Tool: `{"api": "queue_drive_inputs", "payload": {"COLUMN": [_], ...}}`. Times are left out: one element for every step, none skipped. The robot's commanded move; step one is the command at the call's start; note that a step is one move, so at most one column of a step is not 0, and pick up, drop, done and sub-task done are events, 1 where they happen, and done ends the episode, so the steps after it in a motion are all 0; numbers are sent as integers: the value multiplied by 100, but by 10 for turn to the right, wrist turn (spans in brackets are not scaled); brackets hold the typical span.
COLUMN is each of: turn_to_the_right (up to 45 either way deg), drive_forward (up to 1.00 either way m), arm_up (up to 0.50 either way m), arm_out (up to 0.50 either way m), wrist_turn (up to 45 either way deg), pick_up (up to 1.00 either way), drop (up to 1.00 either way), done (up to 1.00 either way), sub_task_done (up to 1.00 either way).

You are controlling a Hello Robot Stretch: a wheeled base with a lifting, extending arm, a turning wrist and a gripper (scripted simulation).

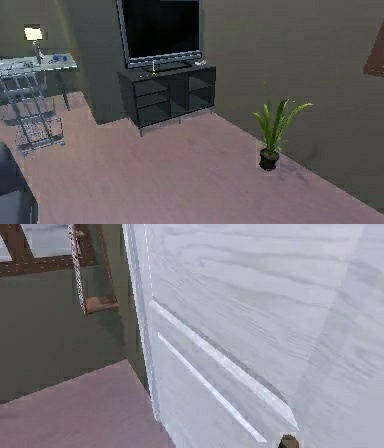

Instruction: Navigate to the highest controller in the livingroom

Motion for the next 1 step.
{"api": "queue_drive_inputs", "payload": {"turn_to_the_right": [0], "drive_forward": [100], "arm_up": [0], "arm_out": [0], "wrist_turn": [0], "pick_up": [0], "drop": [0], "done": [0], "sub_task_done": [0]}}
